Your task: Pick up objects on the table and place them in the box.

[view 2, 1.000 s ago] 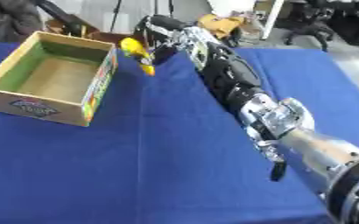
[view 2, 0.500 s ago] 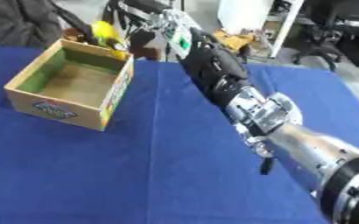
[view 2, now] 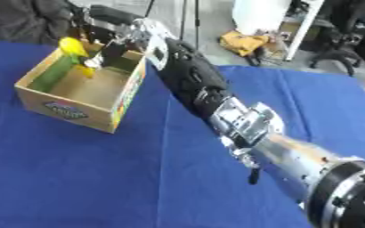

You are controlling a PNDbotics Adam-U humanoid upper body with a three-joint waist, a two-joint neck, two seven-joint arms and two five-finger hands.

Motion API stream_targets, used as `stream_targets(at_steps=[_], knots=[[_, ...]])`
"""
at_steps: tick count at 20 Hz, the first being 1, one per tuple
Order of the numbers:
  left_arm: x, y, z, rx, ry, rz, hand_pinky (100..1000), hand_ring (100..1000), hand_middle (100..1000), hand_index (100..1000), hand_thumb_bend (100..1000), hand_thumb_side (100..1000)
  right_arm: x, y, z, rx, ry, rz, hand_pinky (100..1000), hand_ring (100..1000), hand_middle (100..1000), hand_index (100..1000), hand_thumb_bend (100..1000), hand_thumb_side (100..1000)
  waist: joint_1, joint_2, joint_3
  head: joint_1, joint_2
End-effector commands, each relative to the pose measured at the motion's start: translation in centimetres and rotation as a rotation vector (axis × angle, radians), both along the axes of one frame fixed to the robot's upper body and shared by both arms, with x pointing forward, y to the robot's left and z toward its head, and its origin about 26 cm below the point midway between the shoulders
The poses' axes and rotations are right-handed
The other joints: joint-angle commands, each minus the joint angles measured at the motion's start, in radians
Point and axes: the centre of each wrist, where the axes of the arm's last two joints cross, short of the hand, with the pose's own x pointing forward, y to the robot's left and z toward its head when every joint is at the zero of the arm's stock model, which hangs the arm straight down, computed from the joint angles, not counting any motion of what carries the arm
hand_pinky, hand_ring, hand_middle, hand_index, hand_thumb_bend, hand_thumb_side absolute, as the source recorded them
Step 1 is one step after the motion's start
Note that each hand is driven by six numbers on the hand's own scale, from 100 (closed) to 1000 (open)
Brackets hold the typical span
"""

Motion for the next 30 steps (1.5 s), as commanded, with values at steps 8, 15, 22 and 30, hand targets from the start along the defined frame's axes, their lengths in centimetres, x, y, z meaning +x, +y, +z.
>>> stream_targets(at_steps=[8,15,22,30], knots=[[-0.1,-0.3,0.7,-0.002,-0.025,-0.014,589,544,501,585,442,864,0.2,-1.4,-1.2,-0.183,-0.09,-0.156,905,959,937,914,560,695,0.019,0.0,-0.026,-0.009,-0.01],[-0.1,0.0,0.4,-0.002,-0.016,-0.002,589,544,501,585,430,871,-0.1,-0.7,-0.1,-0.105,-0.212,-0.144,839,921,891,873,363,639,0.028,-0.007,-0.064,0.003,-0.003],[-0.4,0.9,-0.4,0.0,0.008,0.047,589,543,500,583,430,873,-1.4,0.3,2.8,0.312,-0.114,-0.029,771,921,848,738,114,628,0.042,-0.015,-0.151,0.063,0.03],[-0.6,2.7,-1.4,0.0,0.035,0.143,588,542,500,581,428,870,-5.7,0.1,8.5,0.726,0.095,0.118,763,919,836,696,100,677,0.065,-0.034,-0.278,0.167,0.068]])
